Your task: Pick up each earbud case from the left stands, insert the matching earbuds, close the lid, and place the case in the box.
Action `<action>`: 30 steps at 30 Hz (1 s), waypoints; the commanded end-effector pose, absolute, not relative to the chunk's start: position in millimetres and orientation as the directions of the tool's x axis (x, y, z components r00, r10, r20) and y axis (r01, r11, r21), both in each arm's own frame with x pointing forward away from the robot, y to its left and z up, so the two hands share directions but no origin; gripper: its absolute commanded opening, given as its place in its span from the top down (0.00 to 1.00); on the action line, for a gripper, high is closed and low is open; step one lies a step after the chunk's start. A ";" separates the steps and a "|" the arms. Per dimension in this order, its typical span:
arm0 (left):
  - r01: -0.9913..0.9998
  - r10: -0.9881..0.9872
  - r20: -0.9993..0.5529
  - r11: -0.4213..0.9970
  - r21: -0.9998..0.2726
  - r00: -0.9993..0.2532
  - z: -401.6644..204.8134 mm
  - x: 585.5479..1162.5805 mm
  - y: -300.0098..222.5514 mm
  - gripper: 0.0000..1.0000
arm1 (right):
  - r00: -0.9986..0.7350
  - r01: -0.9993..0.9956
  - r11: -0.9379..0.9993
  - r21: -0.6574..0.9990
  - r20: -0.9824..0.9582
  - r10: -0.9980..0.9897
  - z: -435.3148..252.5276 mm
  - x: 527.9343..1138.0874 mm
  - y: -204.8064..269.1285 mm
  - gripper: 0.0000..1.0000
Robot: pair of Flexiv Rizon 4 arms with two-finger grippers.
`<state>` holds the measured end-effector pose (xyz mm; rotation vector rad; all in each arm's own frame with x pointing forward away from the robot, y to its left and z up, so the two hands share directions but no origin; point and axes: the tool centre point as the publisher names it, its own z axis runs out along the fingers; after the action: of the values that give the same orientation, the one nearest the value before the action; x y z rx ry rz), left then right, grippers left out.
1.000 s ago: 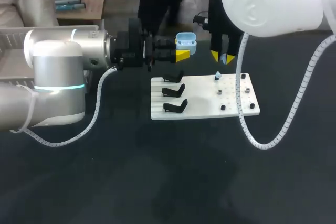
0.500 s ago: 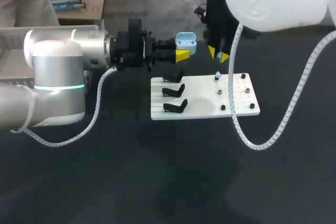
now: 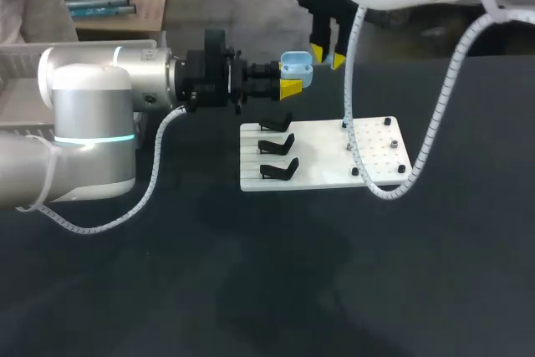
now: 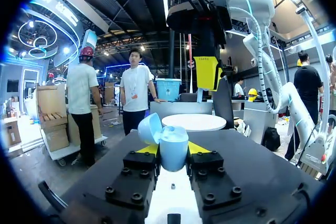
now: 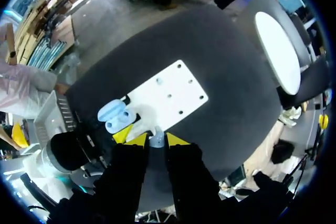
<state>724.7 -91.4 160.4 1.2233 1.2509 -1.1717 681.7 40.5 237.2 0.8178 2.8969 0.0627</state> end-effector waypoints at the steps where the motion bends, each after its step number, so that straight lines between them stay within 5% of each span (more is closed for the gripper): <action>1: 1.000 0.040 -0.999 0.024 0.002 0.001 160.0 725.0 -91.5 1.00 | -0.857 0.505 0.863 0.012 -0.110 0.503 240.7 696.6 53.8 1.00; 30: 1.000 0.040 -0.999 0.024 0.002 0.001 160.0 725.0 -91.5 1.00 | -0.883 0.440 0.898 0.013 -0.175 0.435 223.8 701.5 72.9 1.00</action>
<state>724.7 -91.3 160.4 1.2233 1.2509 -1.1717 703.4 73.0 226.2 0.6724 2.8964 -0.0445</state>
